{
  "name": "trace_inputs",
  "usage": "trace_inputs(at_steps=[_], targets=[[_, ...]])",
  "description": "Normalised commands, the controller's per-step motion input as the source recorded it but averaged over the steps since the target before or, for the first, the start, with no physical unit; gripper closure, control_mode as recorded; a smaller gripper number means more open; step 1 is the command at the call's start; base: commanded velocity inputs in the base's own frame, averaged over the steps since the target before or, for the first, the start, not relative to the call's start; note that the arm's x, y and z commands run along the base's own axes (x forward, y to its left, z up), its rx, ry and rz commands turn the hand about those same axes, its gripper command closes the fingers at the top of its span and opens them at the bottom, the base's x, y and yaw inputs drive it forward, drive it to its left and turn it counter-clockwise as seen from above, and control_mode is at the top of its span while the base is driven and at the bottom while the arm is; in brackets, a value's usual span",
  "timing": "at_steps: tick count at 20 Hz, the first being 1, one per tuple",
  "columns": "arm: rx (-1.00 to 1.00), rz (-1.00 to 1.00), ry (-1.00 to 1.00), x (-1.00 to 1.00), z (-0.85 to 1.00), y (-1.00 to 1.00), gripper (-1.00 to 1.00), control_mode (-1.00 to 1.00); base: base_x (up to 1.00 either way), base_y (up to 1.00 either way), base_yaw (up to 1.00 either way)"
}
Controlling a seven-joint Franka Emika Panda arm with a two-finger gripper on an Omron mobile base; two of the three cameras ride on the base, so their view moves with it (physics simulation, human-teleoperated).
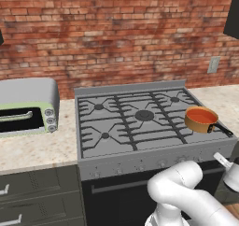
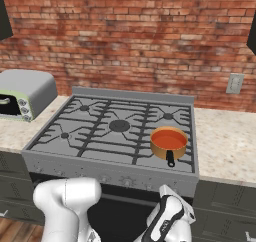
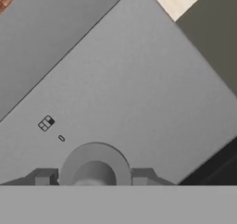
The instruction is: Wait until the marinara sauce is simmered to a deep red color and then turn off the stove.
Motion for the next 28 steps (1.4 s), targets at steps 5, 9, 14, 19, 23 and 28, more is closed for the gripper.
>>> trace_inputs(at_steps=[5, 9, 14, 19, 23, 28], targets=[[0.20, -0.02, 0.02, -0.02, 0.00, -0.03, 1.00, -1.00, 0.00, 0.00, 0.00], [0.18, -0.04, 0.07, 0.00, 0.00, 0.00, 1.00, -1.00, 0.00, 0.00, 0.00], [0.18, -0.06, 0.11, -0.01, 0.00, 0.00, 1.00, -1.00, 0.00, 0.00, 0.00], [0.22, -0.05, 0.10, -0.11, 0.00, 0.00, 1.00, -1.00, 0.00, 0.00, 0.00], [0.21, -0.04, 0.07, -0.18, 0.00, 0.00, 1.00, -1.00, 0.00, 0.00, 0.00], [0.17, -0.06, 0.03, -0.19, 0.00, 0.00, 1.00, -1.00, 0.00, 0.00, 0.00]])
